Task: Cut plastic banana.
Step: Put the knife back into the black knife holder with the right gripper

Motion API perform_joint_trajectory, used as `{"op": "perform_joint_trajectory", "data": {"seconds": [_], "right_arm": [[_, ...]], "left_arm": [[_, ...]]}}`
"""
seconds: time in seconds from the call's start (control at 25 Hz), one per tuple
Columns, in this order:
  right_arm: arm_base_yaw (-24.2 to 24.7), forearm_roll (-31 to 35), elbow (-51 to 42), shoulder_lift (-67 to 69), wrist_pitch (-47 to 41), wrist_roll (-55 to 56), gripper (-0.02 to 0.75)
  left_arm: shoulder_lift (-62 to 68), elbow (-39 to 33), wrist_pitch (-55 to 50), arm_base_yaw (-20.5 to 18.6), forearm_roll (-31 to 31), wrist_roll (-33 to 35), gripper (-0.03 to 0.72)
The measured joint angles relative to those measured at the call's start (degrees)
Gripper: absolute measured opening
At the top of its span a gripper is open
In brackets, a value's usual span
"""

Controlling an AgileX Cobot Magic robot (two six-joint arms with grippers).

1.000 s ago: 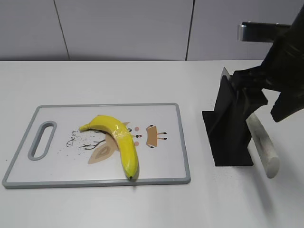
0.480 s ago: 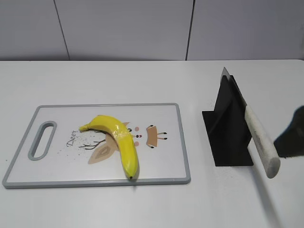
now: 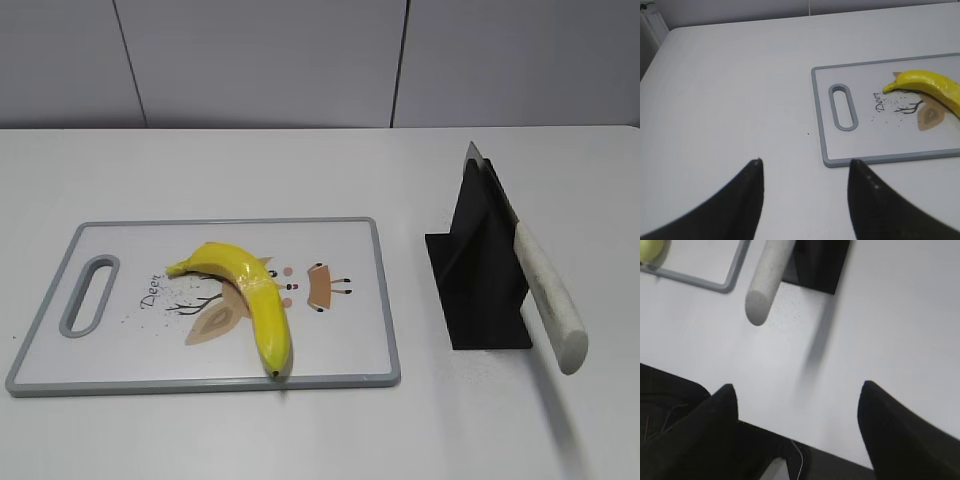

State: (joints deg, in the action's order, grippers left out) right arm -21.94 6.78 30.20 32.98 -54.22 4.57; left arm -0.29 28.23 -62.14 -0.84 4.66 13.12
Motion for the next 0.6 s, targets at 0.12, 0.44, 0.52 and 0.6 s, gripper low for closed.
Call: {"op": "perform_joint_trajectory", "data": {"seconds": [0.12, 0.44, 0.52, 0.6], "right_arm": [[0.0, 0.0, -0.1, -7.2, 0.1, -0.8, 0.592], [0.0, -0.6, -1.4, -22.4, -5.1, -4.6, 0.592], [0.0, -0.7, -1.6, -25.5, -5.7, -5.3, 0.588], [0.0, -0.8, -1.6, -27.8, -5.8, -5.5, 0.580]], "left_arm": [[0.0, 0.0, 0.0, 0.0, 0.0, 0.0, 0.512], [0.0, 0.0, 0.0, 0.0, 0.0, 0.0, 0.504], [0.0, 0.0, 0.0, 0.0, 0.0, 0.0, 0.504], [0.0, 0.0, 0.0, 0.0, 0.0, 0.0, 0.502]]}}
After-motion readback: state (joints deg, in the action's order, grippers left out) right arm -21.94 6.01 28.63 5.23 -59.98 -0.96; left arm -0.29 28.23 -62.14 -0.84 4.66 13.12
